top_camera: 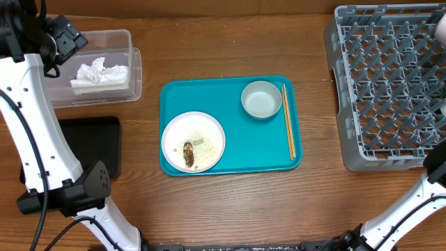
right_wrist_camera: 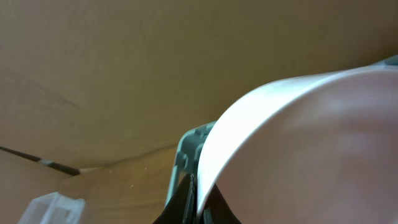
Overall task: Sort waste into correct bins and load items into the dishwasher
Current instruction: 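Lower the pink bowl into the rack and open the right gripper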
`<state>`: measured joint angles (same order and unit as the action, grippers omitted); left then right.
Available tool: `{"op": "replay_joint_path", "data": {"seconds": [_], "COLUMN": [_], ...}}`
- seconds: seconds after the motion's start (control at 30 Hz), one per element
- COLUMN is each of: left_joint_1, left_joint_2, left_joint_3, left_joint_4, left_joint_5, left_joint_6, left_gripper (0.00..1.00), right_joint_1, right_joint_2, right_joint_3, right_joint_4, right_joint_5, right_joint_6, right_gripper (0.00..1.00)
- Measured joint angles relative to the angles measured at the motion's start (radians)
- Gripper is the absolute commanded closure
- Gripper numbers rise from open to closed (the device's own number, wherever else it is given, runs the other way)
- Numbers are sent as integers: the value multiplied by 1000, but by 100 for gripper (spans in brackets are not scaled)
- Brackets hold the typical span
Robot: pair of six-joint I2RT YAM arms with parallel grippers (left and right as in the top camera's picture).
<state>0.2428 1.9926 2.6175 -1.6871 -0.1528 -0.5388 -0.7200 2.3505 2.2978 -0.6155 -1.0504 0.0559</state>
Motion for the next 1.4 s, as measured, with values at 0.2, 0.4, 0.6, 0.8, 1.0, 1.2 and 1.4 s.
{"op": "replay_joint_path", "data": {"seconds": [0.2,0.4,0.6,0.8,1.0,1.2,1.4], "left_joint_1": [0,0,0,0,0,0,0], "left_joint_2": [0,0,0,0,0,0,0], "left_joint_3": [0,0,0,0,0,0,0], "left_joint_4": [0,0,0,0,0,0,0], "left_joint_5": [0,0,0,0,0,0,0], "left_joint_6": [0,0,0,0,0,0,0], "left_gripper": [0,0,0,0,0,0,0], "right_joint_1": [0,0,-2,-32,-88,-158,-176], "right_joint_2": [40,126,190,190,188,176,70], "right_joint_3": [0,0,3,13,11,7,2], "right_joint_4": [126,143,152,156,85,16,-84], "right_joint_5": [1,3,-5,-20,-14,6,118], "right_joint_6": [37,72,79,150,236,268,284], "right_gripper": [96,96,96,93,85,86,83]}}
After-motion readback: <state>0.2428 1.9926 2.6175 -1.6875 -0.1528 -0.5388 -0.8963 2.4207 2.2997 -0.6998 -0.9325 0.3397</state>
